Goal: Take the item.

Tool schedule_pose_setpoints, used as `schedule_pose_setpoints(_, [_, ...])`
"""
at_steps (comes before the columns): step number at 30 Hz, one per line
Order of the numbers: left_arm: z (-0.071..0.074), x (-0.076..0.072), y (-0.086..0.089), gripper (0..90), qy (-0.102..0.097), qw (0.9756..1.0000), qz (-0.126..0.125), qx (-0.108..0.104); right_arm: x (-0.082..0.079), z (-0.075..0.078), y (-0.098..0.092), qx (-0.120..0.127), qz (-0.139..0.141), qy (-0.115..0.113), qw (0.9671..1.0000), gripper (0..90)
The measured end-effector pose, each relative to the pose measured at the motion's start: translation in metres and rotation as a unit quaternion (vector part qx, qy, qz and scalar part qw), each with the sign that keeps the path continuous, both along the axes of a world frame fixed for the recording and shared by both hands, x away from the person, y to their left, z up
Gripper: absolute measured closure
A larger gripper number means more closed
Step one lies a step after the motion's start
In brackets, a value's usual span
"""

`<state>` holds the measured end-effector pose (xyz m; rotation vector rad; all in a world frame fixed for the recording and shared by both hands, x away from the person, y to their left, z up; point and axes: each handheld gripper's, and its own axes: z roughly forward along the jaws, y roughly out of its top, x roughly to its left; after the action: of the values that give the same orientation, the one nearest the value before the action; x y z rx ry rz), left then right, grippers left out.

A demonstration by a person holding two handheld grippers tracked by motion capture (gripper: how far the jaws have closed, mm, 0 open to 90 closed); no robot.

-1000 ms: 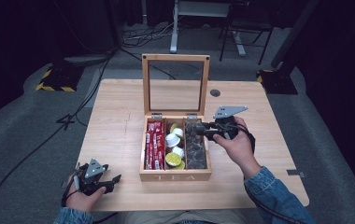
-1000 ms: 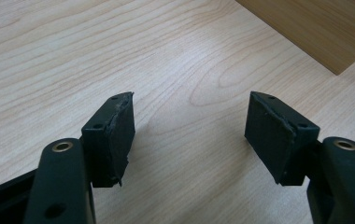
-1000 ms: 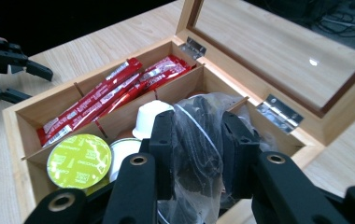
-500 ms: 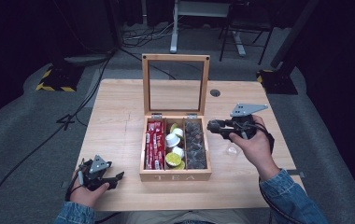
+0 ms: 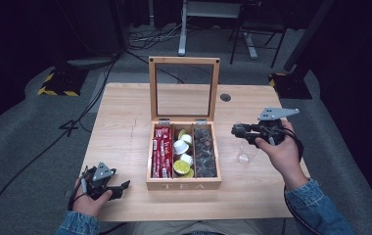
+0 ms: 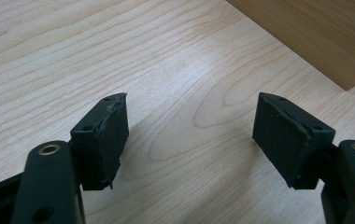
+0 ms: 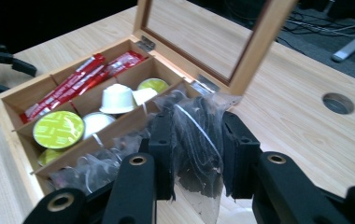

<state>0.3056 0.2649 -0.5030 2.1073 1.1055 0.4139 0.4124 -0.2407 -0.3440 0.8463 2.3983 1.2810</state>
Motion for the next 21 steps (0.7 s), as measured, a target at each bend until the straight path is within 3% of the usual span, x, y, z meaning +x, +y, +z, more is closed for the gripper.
schedule_pose_setpoints(13, [0.0, 0.002, 0.0, 23.2, 0.005, 0.9999, 0.003, 0.012, 0.005, -0.003, -0.035, -0.016, -0.04, 0.008, 0.999, 69.2])
schedule_pose_setpoints(21, [-0.001, 0.001, -0.001, 23.1, 0.004, 0.9998, 0.004, 0.017, 0.012, -0.02, -0.045, -0.046, -0.056, 0.04, 0.9965, 69.1])
